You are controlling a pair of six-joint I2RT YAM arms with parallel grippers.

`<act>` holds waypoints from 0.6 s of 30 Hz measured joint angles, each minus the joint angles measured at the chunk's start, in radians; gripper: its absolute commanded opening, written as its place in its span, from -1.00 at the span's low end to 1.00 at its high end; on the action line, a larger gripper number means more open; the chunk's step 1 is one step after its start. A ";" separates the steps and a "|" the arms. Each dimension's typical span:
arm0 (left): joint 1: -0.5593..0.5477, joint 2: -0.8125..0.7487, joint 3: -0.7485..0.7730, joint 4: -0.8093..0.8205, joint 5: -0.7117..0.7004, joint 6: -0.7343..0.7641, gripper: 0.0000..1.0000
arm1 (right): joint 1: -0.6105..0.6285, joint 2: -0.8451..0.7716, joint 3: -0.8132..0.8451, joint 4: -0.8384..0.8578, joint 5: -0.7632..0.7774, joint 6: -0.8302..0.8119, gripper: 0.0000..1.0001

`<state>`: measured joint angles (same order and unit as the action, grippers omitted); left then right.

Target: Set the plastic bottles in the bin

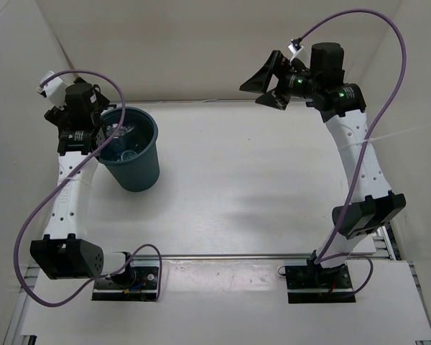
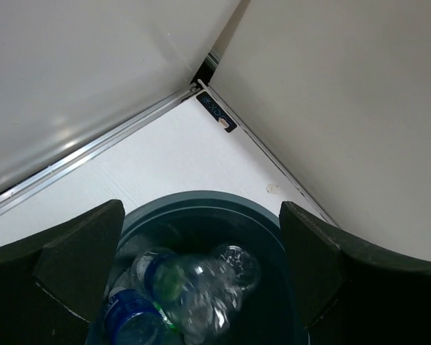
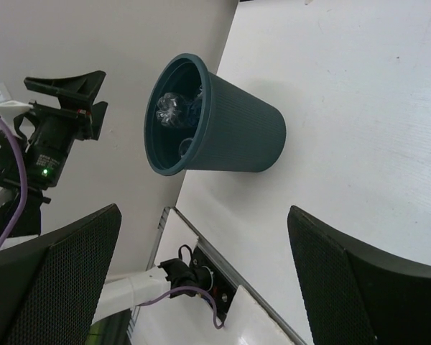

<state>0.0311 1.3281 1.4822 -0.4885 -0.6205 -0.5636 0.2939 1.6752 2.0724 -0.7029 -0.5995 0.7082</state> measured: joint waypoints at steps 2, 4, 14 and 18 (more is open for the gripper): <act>-0.016 0.000 0.000 0.000 -0.009 0.007 1.00 | -0.007 0.016 0.000 0.000 -0.007 0.006 1.00; -0.031 0.000 0.000 0.000 -0.015 0.016 1.00 | -0.011 0.035 0.005 0.002 -0.015 0.020 1.00; -0.048 -0.092 -0.017 0.002 -0.028 0.067 1.00 | -0.035 0.123 0.041 0.013 -0.100 0.083 1.00; -0.048 -0.182 -0.057 0.004 -0.029 0.100 1.00 | -0.067 0.122 0.039 0.022 -0.111 0.094 1.00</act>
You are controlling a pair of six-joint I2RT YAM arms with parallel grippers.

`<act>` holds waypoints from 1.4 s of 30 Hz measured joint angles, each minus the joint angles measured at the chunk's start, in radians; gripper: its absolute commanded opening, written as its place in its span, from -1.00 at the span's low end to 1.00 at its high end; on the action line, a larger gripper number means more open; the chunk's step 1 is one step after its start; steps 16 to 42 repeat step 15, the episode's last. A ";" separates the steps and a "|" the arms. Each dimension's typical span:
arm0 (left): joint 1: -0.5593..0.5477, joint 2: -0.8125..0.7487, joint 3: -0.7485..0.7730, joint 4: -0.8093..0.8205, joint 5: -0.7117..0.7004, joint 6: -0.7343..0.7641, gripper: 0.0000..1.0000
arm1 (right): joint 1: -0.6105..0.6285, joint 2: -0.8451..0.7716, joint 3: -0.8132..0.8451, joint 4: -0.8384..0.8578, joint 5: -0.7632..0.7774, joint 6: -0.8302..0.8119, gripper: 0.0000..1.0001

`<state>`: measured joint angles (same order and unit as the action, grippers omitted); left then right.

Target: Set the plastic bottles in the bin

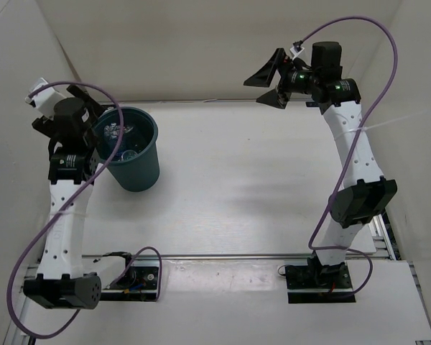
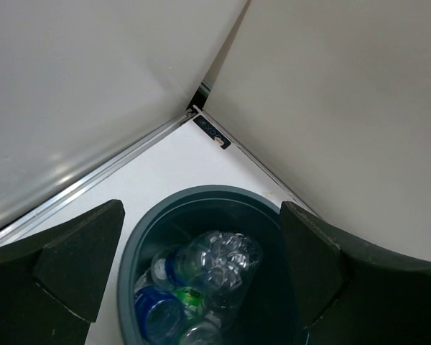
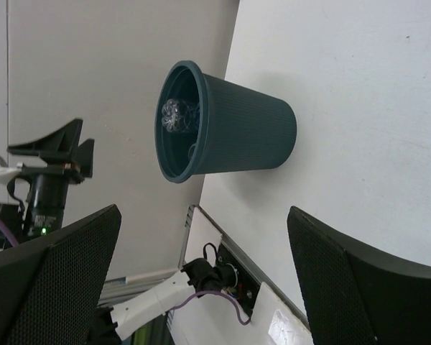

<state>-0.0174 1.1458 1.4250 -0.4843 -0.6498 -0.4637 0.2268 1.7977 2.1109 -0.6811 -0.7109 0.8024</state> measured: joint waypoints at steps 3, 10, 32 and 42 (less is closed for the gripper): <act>0.000 -0.069 -0.042 0.002 0.005 0.017 1.00 | -0.019 -0.002 -0.014 0.003 0.000 0.003 1.00; 0.000 -0.206 -0.155 0.006 0.031 0.045 1.00 | -0.043 -0.002 -0.021 0.003 0.000 0.007 1.00; 0.000 -0.269 -0.201 0.005 0.048 0.107 1.00 | -0.051 -0.003 -0.021 -0.004 0.000 0.005 1.00; 0.000 -0.269 -0.201 0.005 0.048 0.107 1.00 | -0.051 -0.003 -0.021 -0.004 0.000 0.005 1.00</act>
